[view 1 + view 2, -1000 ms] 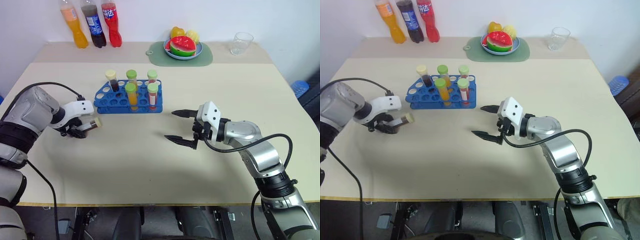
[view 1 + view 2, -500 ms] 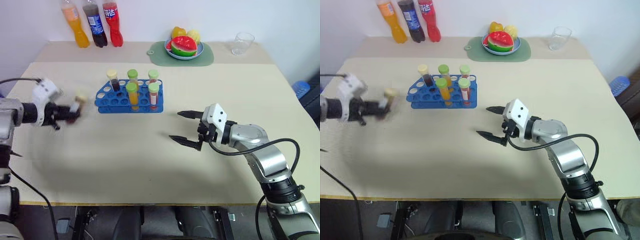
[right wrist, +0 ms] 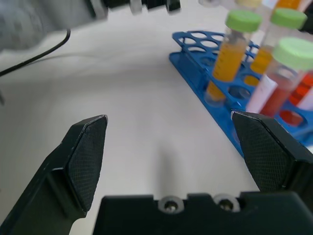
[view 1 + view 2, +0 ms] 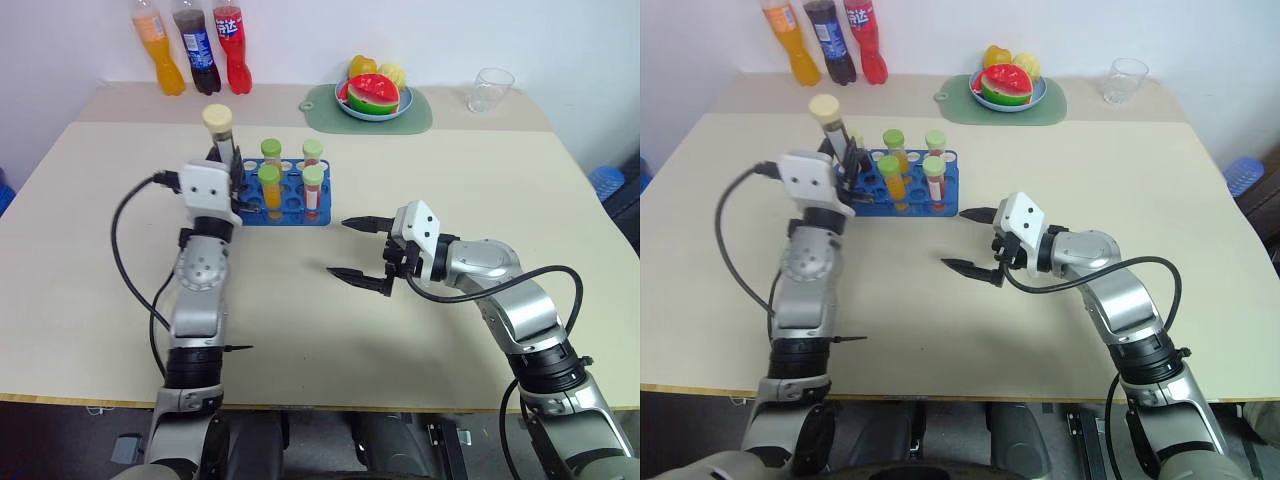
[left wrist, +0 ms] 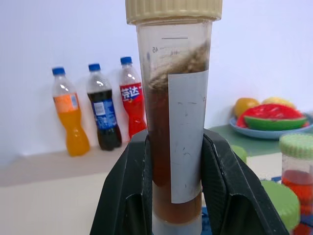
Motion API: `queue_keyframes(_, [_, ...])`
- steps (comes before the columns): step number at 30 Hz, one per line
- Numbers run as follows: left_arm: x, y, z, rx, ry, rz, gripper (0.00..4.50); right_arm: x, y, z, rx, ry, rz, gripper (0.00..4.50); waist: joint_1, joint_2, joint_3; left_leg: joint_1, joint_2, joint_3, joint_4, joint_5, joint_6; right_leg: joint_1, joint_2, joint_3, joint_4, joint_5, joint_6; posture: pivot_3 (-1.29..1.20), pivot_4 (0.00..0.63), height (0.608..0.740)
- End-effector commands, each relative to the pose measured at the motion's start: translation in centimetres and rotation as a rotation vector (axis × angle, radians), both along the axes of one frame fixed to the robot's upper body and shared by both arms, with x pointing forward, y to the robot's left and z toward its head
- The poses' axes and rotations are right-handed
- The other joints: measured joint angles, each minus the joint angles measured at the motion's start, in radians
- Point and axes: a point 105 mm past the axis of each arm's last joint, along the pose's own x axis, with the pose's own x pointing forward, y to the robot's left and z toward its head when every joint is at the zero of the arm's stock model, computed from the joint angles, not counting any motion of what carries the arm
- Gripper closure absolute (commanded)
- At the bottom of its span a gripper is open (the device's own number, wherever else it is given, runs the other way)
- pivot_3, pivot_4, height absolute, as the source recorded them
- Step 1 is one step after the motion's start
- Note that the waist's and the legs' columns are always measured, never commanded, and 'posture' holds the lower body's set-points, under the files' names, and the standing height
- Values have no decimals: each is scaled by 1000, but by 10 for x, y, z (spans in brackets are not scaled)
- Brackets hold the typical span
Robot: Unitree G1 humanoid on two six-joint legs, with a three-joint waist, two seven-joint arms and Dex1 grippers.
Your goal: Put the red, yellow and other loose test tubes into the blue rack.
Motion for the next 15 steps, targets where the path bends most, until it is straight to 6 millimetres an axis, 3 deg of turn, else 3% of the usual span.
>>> queue_keyframes(1, [2,3,-4,14,-45,75,3735,-1,-2,14,10,-59,-2,0,2,0,0,0,0,0,0,0,0,0,0,0,0,0,0,0,150,734])
queue_keyframes(8, [12,14,-29,-61,51,91,3735,-2,-7,15,10,-63,-24,0,8,0,0,0,0,0,0,0,0,0,0,0,0,0,0,0,150,734])
queue_keyframes(15, [20,10,-38,-73,84,66,3735,-2,-6,15,12,-64,-25,0,6,0,0,0,0,0,0,0,0,1,0,0,-1,0,0,0,150,734])
